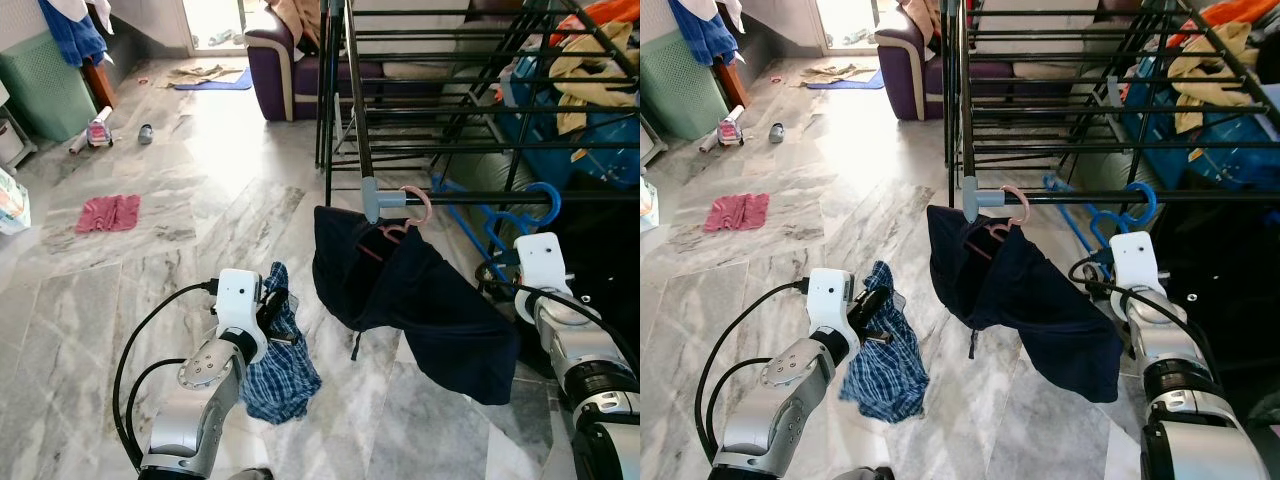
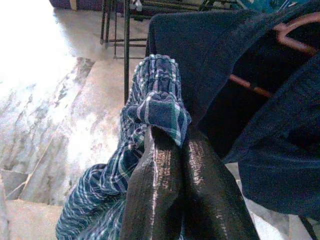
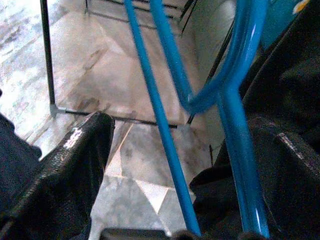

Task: Hang hanger

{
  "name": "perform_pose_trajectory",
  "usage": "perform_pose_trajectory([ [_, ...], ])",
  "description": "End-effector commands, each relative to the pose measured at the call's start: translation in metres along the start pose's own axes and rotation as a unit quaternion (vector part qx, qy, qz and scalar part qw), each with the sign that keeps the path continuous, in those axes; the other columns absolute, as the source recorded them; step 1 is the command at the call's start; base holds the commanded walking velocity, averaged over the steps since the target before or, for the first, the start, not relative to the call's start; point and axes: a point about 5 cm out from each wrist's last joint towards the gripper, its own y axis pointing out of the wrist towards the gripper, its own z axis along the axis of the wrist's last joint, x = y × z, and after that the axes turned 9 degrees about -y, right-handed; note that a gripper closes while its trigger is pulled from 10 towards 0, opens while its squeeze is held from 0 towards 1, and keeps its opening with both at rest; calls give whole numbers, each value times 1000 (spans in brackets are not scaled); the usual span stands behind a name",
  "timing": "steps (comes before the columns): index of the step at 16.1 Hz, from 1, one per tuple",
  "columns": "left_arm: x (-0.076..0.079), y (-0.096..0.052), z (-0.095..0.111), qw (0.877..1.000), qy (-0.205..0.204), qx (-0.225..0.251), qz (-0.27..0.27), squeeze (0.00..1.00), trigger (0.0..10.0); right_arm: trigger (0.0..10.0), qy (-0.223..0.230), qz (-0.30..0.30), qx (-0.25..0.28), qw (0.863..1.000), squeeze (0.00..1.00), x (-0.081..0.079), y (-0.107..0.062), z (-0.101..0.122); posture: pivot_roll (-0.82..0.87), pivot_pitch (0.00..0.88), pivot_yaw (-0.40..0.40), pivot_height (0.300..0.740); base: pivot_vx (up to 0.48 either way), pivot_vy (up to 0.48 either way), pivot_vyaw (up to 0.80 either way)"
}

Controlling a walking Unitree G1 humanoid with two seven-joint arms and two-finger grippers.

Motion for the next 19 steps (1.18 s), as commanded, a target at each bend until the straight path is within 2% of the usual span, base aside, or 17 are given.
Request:
perform_pose_trajectory([
  [1, 1, -2, 2, 1000, 4, 1, -5, 0, 10000, 9059, 3, 2, 3, 1000, 0, 1, 0, 2, -1, 122, 16, 740, 0, 0, 0],
  [2, 0, -2, 2, 1000, 5, -1, -4, 0, 10000, 1725, 5, 6, 2, 1000, 0, 1, 0, 1, -3, 123, 16, 740, 0, 0, 0],
  [3, 0, -2, 1, 1000, 6, -2, -3, 0, 10000, 3373, 3, 13, 2, 1000, 0, 0, 0, 1, -4, 123, 14, 740, 0, 0, 0],
  [4, 0, -2, 1, 1000, 6, -2, -3, 0, 10000, 3373, 3, 13, 2, 1000, 0, 0, 0, 1, -4, 123, 14, 740, 0, 0, 0],
  [5, 1, -2, 1, 1000, 5, -5, -4, 0, 10000, 0, 4, 16, 3, 1000, 0, 0, 0, -2, -7, 125, 14, 740, 0, 0, 0],
  [19, 5, 5, 1, 1000, 3, -5, -7, 0, 10000, 0, 10, 2, 7, 1000, 0, 1, -1, -4, -20, 102, 11, 740, 0, 0, 0],
])
